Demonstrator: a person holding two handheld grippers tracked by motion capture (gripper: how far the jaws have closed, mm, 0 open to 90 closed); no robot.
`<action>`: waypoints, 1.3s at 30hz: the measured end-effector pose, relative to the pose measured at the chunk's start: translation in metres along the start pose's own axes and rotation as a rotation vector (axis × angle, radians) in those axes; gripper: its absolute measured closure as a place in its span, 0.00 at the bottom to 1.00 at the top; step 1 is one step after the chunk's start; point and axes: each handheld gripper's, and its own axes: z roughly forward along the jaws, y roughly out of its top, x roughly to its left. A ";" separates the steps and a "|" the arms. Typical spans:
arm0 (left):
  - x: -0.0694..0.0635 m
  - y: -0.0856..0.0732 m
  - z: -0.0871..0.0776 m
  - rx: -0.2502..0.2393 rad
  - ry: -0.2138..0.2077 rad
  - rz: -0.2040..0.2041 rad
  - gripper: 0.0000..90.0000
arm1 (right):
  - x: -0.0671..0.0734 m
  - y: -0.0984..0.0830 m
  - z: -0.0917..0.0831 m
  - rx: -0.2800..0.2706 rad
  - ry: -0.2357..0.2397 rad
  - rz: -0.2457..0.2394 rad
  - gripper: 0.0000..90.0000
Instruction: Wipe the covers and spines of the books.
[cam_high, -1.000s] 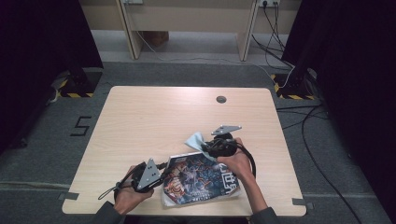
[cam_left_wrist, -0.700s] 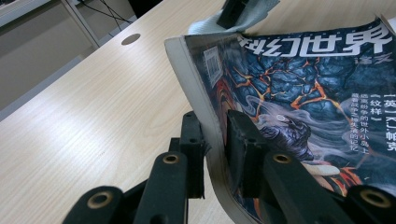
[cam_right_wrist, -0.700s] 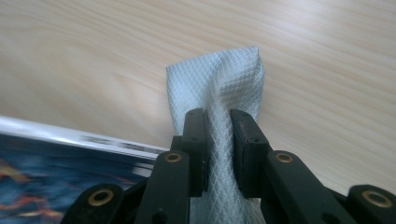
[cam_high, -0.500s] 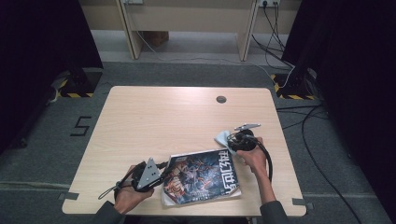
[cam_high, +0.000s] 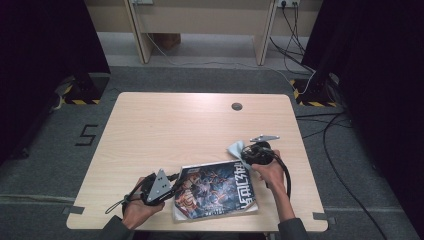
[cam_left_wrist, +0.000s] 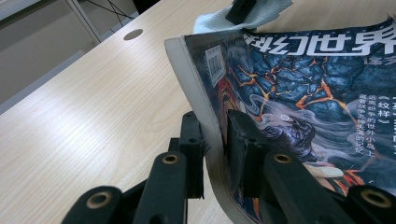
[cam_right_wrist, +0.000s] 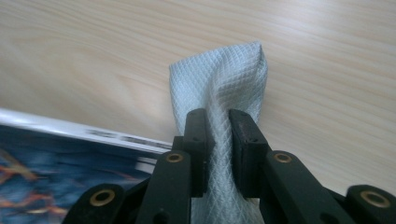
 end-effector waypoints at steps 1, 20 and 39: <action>0.000 0.000 0.000 -0.001 0.000 -0.003 0.85 | 0.005 0.001 -0.001 -0.008 0.013 -0.009 0.87; 0.000 -0.005 0.006 0.031 0.013 -0.010 0.85 | 0.142 0.033 -0.018 -0.143 0.263 -0.262 0.87; 0.000 -0.005 0.012 0.045 0.007 -0.008 0.85 | 0.173 0.034 -0.019 -0.182 0.287 -0.332 0.85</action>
